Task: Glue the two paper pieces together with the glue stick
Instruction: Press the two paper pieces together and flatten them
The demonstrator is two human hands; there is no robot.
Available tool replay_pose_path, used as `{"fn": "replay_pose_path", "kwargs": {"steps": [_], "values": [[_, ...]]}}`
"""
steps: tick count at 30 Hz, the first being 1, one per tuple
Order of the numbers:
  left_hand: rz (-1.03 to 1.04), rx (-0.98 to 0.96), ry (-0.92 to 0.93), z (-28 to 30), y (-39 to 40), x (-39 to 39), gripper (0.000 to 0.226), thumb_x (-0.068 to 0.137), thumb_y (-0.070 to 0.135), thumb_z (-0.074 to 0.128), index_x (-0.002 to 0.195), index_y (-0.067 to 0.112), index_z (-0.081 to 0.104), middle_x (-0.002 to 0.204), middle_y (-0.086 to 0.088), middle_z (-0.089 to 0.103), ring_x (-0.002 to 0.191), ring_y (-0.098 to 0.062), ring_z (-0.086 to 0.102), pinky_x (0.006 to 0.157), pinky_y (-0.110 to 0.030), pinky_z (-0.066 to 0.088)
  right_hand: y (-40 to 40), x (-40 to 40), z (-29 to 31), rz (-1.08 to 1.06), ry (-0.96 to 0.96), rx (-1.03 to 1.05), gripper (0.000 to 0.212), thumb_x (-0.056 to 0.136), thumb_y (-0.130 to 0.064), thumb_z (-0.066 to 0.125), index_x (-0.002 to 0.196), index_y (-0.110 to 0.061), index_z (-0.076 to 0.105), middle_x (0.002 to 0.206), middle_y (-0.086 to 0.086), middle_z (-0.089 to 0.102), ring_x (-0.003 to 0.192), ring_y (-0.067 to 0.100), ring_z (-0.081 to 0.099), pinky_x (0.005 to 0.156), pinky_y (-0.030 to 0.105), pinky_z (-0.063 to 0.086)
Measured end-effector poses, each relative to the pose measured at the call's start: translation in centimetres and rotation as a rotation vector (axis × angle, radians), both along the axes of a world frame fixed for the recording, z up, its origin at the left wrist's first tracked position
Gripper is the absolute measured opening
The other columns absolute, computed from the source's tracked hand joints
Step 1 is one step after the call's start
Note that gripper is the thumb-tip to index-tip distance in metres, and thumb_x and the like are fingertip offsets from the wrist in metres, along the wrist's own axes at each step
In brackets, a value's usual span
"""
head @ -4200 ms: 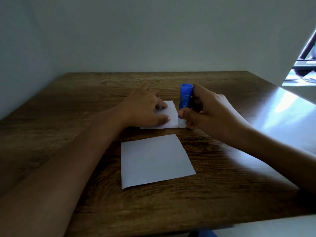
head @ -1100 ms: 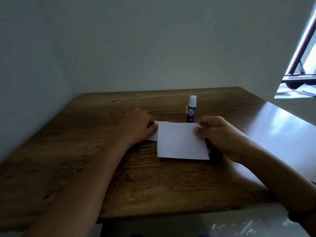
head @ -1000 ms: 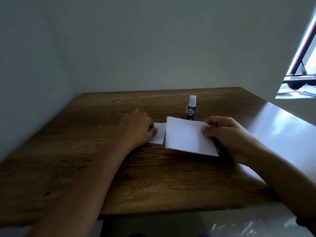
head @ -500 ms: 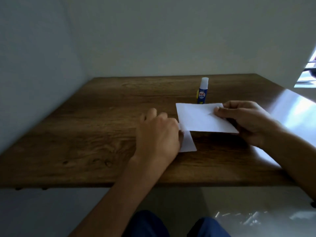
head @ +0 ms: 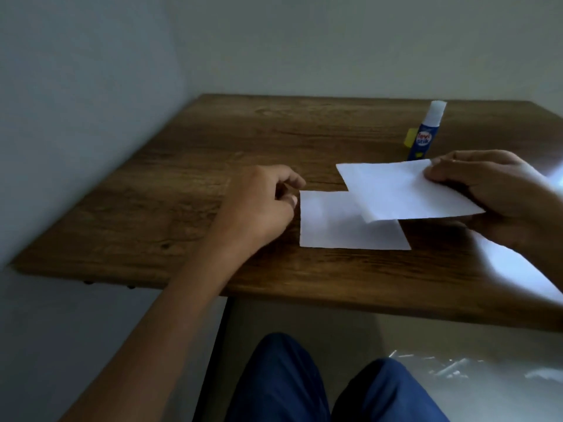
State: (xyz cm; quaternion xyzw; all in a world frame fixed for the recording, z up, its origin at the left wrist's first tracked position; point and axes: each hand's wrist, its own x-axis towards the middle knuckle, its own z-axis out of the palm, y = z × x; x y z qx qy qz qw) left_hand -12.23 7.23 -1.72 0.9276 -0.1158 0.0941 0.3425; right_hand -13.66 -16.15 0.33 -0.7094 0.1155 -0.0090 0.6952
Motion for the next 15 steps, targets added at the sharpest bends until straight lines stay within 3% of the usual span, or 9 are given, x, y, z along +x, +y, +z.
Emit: {"fn": "replay_pose_path", "kwargs": {"steps": [2,4,7,9,11,15], "values": [[-0.004,-0.017,0.013,-0.3,0.2,-0.2,0.025,0.084,0.014,0.055,0.103,0.028,0.061,0.075,0.019,0.051,0.062,0.001,0.05,0.051,0.004,0.034,0.8,0.2,0.0,-0.009,-0.036,-0.049,0.017,0.08,-0.008,0.062,0.064,-0.015,0.064,0.049,-0.004,0.066,0.042,0.008,0.061,0.038,0.02,0.048],[-0.01,-0.03,0.01,-0.6,0.3,-0.4,0.025,0.084,0.013,0.055,0.105,0.027,0.061,0.074,0.017,0.053,0.061,0.004,0.051,0.052,0.004,0.033,1.5,0.3,0.0,-0.023,-0.057,-0.083,0.021,0.079,-0.009,0.064,0.061,-0.018,0.063,0.055,-0.003,0.066,0.043,0.008,0.062,0.038,0.021,0.049],[-0.014,-0.056,-0.014,-0.9,0.6,-0.5,0.025,0.084,0.013,0.056,0.106,0.025,0.061,0.072,0.016,0.052,0.062,0.023,0.043,0.053,0.004,0.032,2.3,0.5,-0.3,-0.069,-0.104,-0.151,0.031,0.078,-0.01,0.066,0.05,-0.022,0.064,0.071,0.0,0.064,0.046,0.004,0.063,0.039,0.019,0.048],[-0.014,-0.064,-0.021,-1.0,0.7,-0.5,0.026,0.084,0.014,0.056,0.108,0.025,0.06,0.074,0.016,0.053,0.06,0.018,0.046,0.05,0.003,0.032,2.9,0.6,-0.6,-0.129,-0.133,-0.227,0.029,0.077,-0.011,0.068,0.051,-0.022,0.063,0.07,-0.003,0.063,0.045,0.0,0.062,0.038,0.016,0.046],[-0.012,-0.067,-0.026,-1.1,0.8,-0.5,0.028,0.084,0.015,0.056,0.11,0.024,0.06,0.081,0.013,0.055,0.056,0.003,0.047,0.05,0.003,0.032,3.4,0.7,-1.1,-0.186,-0.148,-0.278,0.024,0.076,-0.011,0.069,0.057,-0.022,0.061,0.068,-0.005,0.063,0.045,-0.001,0.061,0.037,0.014,0.045],[-0.036,-0.059,-0.035,-1.2,0.7,-0.5,0.033,0.084,0.017,0.055,0.116,0.024,0.057,0.1,0.006,0.06,0.062,0.001,0.041,0.054,-0.002,0.035,3.9,0.9,-1.8,-0.242,-0.136,-0.342,0.019,0.079,-0.014,0.068,0.064,-0.023,0.06,0.076,-0.005,0.062,0.062,0.006,0.059,0.044,0.017,0.043]]}}
